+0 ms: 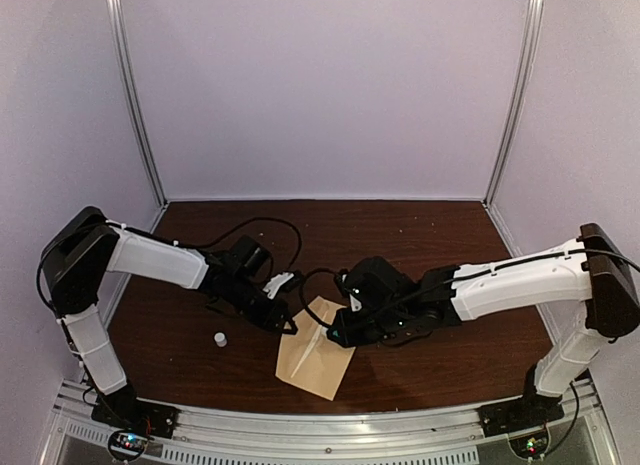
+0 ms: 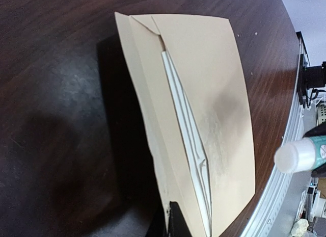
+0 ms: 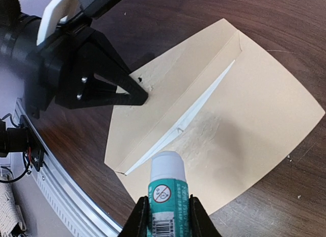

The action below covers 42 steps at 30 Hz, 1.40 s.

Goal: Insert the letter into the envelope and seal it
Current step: Paint the envelope at the center of the board.

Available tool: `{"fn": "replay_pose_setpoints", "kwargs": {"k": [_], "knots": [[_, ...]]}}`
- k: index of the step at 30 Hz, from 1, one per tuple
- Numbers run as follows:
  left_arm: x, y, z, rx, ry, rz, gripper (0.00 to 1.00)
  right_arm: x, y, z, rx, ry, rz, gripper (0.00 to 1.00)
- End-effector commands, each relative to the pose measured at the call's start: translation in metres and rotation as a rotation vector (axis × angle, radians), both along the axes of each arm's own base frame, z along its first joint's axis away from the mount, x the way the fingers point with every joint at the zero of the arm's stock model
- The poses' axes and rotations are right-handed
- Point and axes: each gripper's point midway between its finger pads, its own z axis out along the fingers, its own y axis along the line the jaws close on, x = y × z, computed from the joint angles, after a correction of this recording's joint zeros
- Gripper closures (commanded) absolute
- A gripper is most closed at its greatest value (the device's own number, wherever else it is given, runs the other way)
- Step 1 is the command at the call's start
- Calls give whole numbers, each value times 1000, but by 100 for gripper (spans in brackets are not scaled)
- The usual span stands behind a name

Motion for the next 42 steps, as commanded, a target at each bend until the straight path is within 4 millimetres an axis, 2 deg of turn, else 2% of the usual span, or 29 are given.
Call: {"fn": "replay_pose_setpoints", "kwargs": {"k": [1, 21, 29, 42], "knots": [[-2, -5, 3, 3, -17, -44, 100, 9, -4, -7, -32, 46, -24, 100], [-7, -8, -2, 24, -12, -77, 100, 28, -4, -33, -110, 102, 8, 100], [-9, -9, -4, 28, -10, -85, 100, 30, 2, -40, -121, 105, 38, 100], [-10, -10, -5, 37, -14, -87, 100, 21, -9, -68, -210, 159, 55, 100]]}}
